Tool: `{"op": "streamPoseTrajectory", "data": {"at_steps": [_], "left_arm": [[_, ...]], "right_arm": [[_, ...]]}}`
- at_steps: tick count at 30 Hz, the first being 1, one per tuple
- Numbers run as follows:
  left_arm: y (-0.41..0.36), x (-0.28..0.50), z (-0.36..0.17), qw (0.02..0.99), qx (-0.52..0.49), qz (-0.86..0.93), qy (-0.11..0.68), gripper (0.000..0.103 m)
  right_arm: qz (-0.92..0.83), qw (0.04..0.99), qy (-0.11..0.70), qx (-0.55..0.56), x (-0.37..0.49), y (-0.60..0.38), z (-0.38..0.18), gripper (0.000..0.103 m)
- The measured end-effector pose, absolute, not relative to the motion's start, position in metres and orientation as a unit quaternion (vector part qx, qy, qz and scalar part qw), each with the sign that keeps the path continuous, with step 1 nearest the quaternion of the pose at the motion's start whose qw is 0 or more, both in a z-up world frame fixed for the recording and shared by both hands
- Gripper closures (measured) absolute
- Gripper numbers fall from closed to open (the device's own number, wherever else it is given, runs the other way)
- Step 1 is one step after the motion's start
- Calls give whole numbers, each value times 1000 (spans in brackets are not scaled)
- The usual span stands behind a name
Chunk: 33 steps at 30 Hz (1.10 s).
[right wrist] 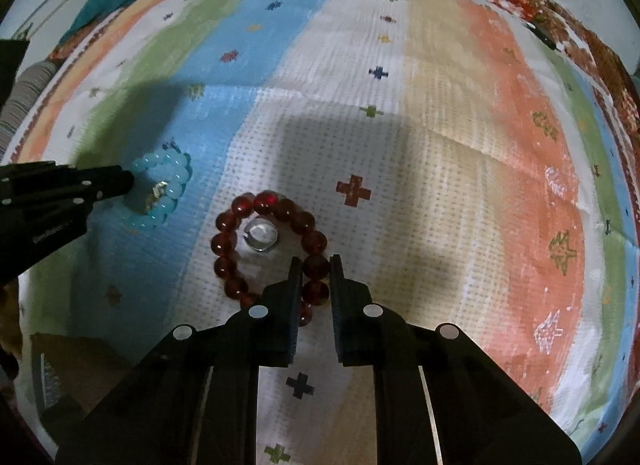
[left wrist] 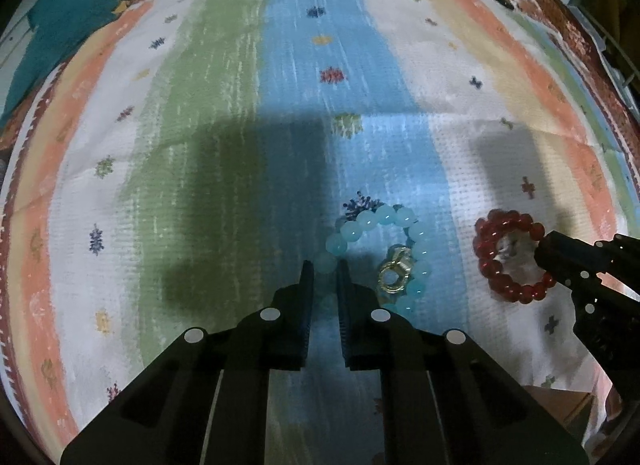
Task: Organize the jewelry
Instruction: 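Grasp the light blue clasp bracelet with the left gripper while the right grasps the red bracelet, then lift both bracelets, carry them over the silver tin and open both grippers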
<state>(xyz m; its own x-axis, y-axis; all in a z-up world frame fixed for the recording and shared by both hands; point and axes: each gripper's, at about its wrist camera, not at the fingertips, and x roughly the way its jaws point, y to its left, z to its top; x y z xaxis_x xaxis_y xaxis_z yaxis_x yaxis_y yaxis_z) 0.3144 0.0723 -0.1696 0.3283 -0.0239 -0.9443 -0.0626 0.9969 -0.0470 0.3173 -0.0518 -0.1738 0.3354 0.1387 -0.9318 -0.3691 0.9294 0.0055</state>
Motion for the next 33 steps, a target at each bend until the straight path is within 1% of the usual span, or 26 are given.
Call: {"op": "streamPoseTrajectory", "data": {"at_steps": [14,33], "left_arm": [[56,291,-111,844,-42,-9,534,92],[37,259,-66,865,-30,-28,500,92]], "right_arm": [[180,828,523,-91,291,-50,-137,89],[203,848,483,-79,260,-50,-97,89]]}}
